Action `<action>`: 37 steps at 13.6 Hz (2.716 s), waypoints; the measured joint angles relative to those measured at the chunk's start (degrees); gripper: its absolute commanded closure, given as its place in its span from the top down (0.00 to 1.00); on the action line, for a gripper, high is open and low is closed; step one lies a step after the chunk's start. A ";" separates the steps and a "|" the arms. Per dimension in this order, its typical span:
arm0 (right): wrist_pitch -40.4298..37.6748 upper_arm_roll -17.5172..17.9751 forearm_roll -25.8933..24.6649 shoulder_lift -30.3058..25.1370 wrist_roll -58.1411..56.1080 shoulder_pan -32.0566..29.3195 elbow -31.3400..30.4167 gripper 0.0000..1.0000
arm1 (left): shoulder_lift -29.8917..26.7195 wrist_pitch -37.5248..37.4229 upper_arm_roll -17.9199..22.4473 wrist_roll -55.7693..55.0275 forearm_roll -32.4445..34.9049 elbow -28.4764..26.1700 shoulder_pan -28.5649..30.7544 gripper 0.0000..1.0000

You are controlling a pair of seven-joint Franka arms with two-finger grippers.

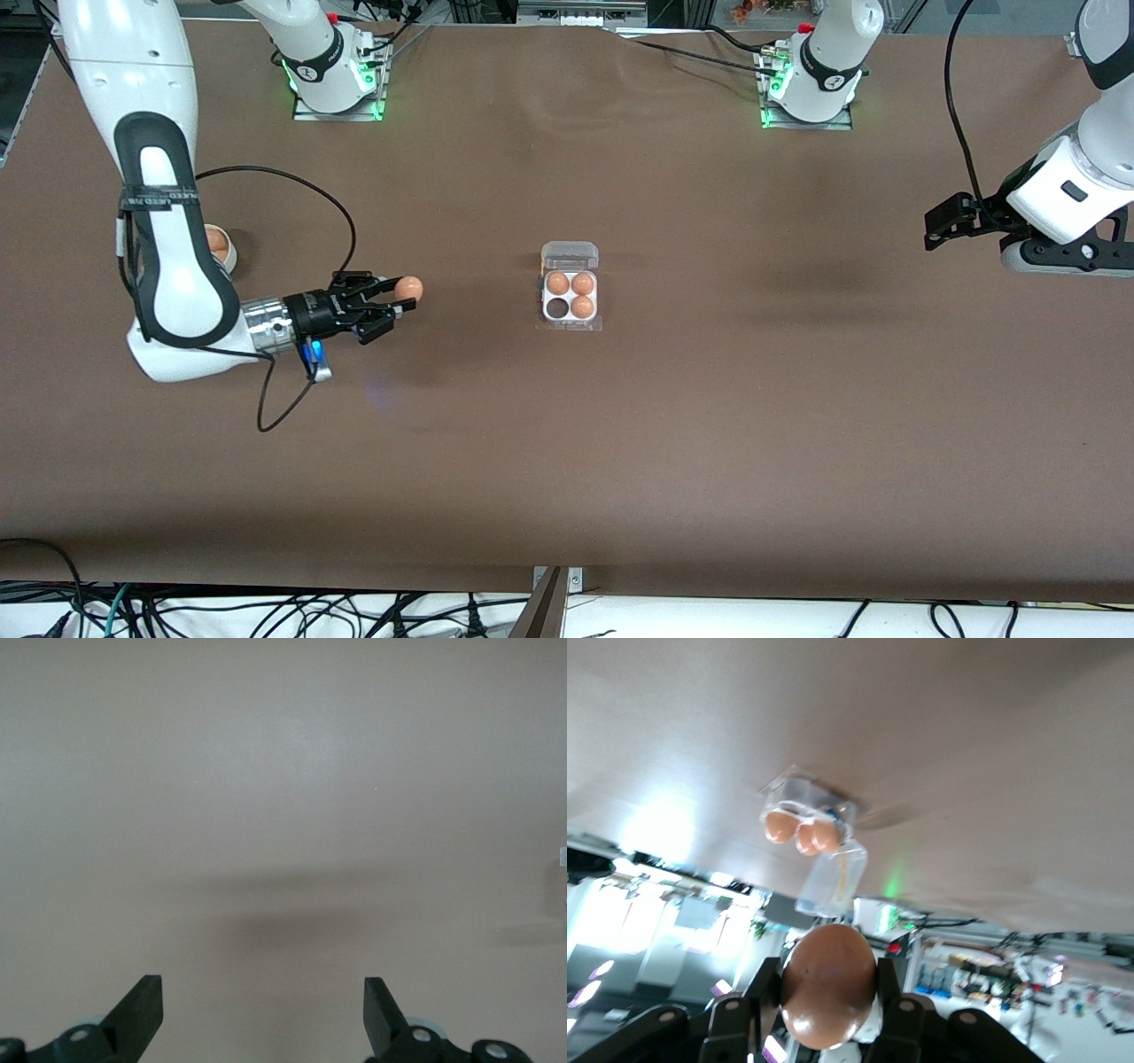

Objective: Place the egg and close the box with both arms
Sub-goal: 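Lift the egg and carry it with the right gripper to the carton, then lower the egg into the empty carton cup and open the right gripper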

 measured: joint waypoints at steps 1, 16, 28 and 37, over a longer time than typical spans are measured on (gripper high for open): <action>0.59 0.02 2.85 1.02 0.19 0.75 0.00 0.28 | 0.00 0.00 -0.03 -0.05 0.00 0.01 0.00 1.00; 24.48 7.88 17.25 5.29 13.20 11.01 0.18 0.28 | 0.10 0.01 0.20 -0.49 0.00 1.68 0.18 1.00; 30.41 10.09 17.49 7.01 12.72 14.62 0.19 0.28 | 1.08 0.01 0.24 -0.49 0.00 1.70 0.29 1.00; 30.74 10.32 17.49 8.69 11.18 15.63 0.05 0.30 | 1.45 0.01 0.24 -0.49 0.00 1.70 0.29 1.00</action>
